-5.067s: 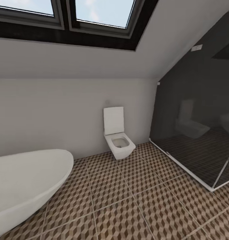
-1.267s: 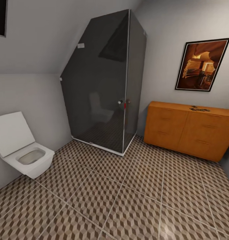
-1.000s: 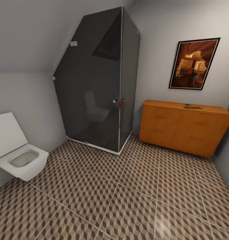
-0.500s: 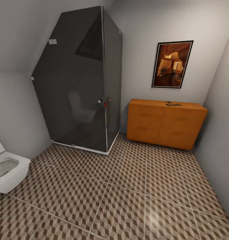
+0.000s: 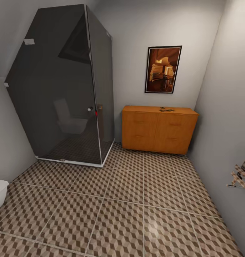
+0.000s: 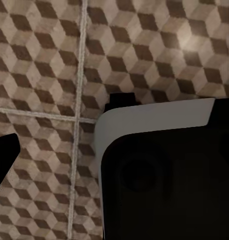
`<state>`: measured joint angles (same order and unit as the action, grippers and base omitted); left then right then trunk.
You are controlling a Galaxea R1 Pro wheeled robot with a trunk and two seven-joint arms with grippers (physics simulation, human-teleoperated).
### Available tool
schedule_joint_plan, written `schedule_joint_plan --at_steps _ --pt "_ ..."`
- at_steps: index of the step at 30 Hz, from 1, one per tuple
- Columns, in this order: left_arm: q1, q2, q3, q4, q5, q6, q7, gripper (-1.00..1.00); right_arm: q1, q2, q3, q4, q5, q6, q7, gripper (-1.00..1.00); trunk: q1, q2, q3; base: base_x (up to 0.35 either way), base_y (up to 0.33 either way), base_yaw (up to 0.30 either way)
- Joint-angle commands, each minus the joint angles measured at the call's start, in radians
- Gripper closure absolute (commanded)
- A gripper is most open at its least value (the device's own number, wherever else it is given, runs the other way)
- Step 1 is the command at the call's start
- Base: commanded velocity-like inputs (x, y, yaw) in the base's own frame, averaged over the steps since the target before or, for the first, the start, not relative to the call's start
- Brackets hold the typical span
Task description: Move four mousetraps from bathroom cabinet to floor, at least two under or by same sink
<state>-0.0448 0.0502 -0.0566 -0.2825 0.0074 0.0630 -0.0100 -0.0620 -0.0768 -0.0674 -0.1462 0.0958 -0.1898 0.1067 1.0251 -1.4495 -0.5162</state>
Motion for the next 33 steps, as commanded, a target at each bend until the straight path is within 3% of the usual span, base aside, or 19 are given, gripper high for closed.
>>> schedule_joint_plan --at_steps 1,23,33 --pt "0.0 0.001 -0.006 -0.003 0.001 0.006 -0.001 -1.0 -0.001 0.0 -0.007 0.001 0.01 -0.003 0.004 -1.0 0.0 -0.001 -0.001 0.0 0.0 -0.284" --pt "0.0 0.002 -0.006 -0.003 -0.001 0.006 -0.001 -1.0 -0.001 0.002 -0.006 0.002 0.01 -0.003 0.004 -1.0 0.0 -0.001 -0.002 0.0 0.0 -0.282" --pt "0.0 0.002 -0.006 -0.003 -0.001 0.006 -0.001 -1.0 -0.001 0.004 -0.006 0.002 0.01 -0.002 0.002 -1.0 0.0 -0.001 -0.014 0.0 0.0 -0.18"
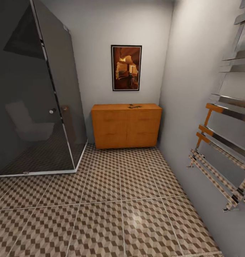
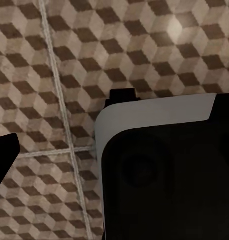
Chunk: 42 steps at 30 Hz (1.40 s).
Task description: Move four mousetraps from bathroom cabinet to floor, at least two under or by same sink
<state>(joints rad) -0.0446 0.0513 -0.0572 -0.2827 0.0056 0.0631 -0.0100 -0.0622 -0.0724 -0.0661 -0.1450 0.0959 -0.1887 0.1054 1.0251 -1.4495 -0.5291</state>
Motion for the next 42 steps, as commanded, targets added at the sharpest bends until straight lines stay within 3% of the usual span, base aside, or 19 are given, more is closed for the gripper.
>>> schedule_joint_plan --at_steps 1,28,42 --pt "0.0 0.001 -0.006 -0.003 0.001 0.006 -0.001 -1.0 -0.001 0.0 -0.008 0.001 0.01 -0.003 0.003 -1.0 0.0 -0.001 -0.002 0.0 0.0 -0.123" --pt "0.0 0.001 -0.006 -0.003 0.001 0.006 -0.001 -1.0 -0.001 -0.002 -0.008 0.001 0.011 -0.003 0.003 -1.0 0.0 -0.001 -0.044 0.0 0.0 -0.085" --pt "0.0 0.001 -0.006 -0.003 -0.001 0.006 -0.001 -1.0 -0.001 -0.007 0.0 -0.008 0.03 -0.006 0.001 -1.0 0.0 -0.001 -0.048 0.0 0.0 -0.013"
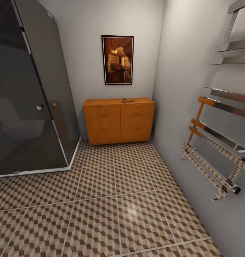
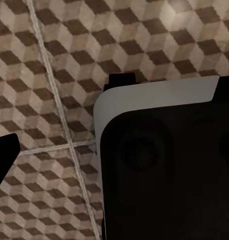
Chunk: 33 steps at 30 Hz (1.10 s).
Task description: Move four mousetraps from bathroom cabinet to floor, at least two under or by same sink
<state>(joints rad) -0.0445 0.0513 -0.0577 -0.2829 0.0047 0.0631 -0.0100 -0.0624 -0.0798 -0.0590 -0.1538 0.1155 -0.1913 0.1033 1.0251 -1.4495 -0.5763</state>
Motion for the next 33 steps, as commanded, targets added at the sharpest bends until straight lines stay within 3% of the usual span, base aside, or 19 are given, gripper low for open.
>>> schedule_joint_plan --at_steps 1,14,33 --pt "0.0 0.001 -0.006 -0.002 0.0 0.006 -0.001 -1.0 -0.001 0.0 -0.006 0.0 0.011 -0.003 0.003 -1.0 0.0 0.0 -0.001 0.0 0.0 0.0" --pt "0.0 0.001 -0.004 0.034 -0.003 0.007 -0.009 -1.0 -0.001 0.006 -0.006 0.002 0.01 -0.014 0.006 -1.0 0.0 0.0 -0.001 0.01 0.0 0.0" --pt "0.0 0.001 -0.004 0.044 -0.003 0.007 -0.009 -1.0 -0.001 0.005 -0.006 0.006 0.007 -0.013 0.005 -1.0 0.0 0.0 -0.001 0.304 0.0 0.0"
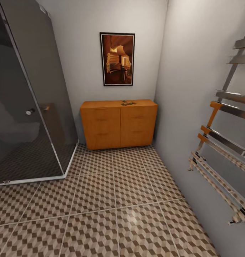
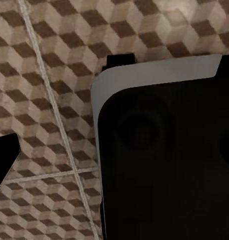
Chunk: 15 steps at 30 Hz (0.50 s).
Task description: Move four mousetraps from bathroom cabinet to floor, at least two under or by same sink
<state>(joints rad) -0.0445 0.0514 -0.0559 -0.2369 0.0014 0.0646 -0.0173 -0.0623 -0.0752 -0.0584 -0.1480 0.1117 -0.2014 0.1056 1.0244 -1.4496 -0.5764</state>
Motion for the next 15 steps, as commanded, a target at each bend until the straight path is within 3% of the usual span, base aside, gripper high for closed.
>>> schedule_joint_plan --at_steps 1,15 --pt "0.0 0.001 -0.005 -0.002 0.0 0.006 -0.001 -1.0 -0.001 0.0 -0.007 0.001 0.01 -0.003 0.003 -1.0 0.001 0.0 -0.001 0.339 0.0 0.0" --pt "0.0 -0.001 -0.006 -0.001 -0.001 0.006 -0.001 -1.0 -0.001 -0.002 -0.008 0.001 0.009 -0.004 0.002 -1.0 0.001 0.0 -0.001 0.34 0.0 0.0"
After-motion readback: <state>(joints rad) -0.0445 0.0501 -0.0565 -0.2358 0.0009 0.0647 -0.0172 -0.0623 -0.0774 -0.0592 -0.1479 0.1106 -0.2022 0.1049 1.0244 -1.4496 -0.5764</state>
